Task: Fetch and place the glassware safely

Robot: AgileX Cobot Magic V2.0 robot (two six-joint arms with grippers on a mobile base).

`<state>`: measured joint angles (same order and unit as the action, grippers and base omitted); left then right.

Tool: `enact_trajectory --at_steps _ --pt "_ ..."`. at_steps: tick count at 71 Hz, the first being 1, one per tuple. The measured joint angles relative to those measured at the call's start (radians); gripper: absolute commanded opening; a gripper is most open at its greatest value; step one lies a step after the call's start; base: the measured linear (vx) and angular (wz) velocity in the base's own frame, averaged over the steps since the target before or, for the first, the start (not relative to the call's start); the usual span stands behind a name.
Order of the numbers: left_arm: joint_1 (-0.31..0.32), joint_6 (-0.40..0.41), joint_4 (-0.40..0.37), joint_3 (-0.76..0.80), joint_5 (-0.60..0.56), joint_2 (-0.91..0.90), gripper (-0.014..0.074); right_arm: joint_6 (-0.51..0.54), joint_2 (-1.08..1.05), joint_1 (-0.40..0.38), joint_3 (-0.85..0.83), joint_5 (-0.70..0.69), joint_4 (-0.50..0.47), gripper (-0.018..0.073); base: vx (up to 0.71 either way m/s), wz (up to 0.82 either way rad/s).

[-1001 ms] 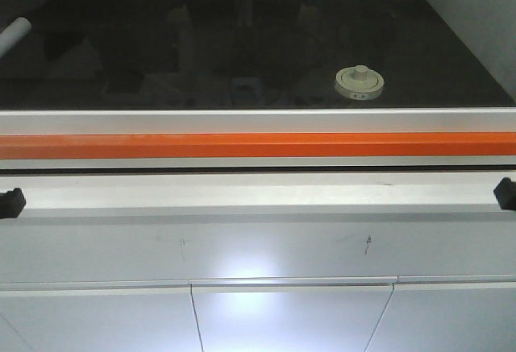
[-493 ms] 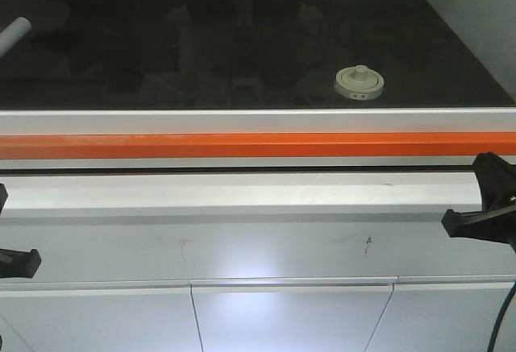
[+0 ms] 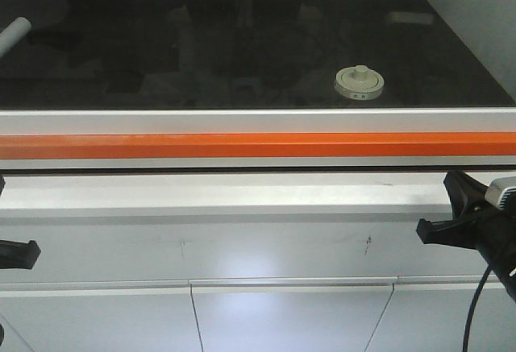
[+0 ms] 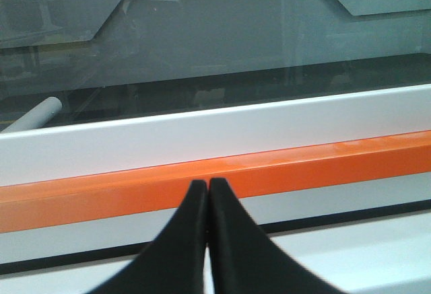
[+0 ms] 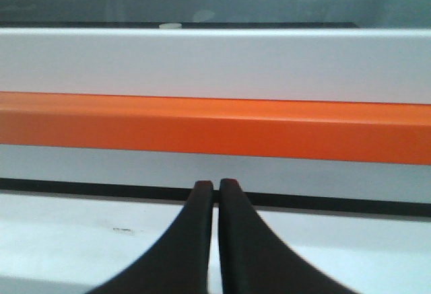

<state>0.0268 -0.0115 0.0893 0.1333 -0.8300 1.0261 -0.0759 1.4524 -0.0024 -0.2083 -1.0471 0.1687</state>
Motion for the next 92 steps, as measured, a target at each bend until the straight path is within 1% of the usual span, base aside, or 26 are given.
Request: enact_trajectory --at_steps 13,21,38,67,78,92 --pt "0.0 0.0 0.0 0.0 0.0 0.0 -0.0007 0.004 0.093 0.0 -0.02 -0.066 -0.003 -0.0001 0.0 0.0" --pt "0.0 0.0 0.0 0.0 0.0 0.0 -0.0007 0.005 0.133 0.0 -0.044 -0.079 -0.004 -0.0001 0.0 0.0" --pt "0.0 0.0 -0.001 0.0 0.0 0.0 -0.0007 0.049 0.2 0.0 -0.086 -0.083 -0.005 -0.0001 0.0 0.0" --pt "0.0 0.0 -0.001 0.0 0.0 0.0 -0.0007 0.053 0.269 0.0 -0.154 -0.088 -0.011 -0.0001 0.0 0.0" --pt "0.0 0.0 -0.001 0.0 0.0 0.0 -0.0007 0.055 0.269 0.0 -0.183 -0.085 -0.037 -0.0001 0.0 0.0" --pt "0.0 0.0 -0.001 0.0 0.0 0.0 -0.0007 0.056 0.274 0.0 -0.211 -0.048 -0.057 -0.0001 0.0 0.0"
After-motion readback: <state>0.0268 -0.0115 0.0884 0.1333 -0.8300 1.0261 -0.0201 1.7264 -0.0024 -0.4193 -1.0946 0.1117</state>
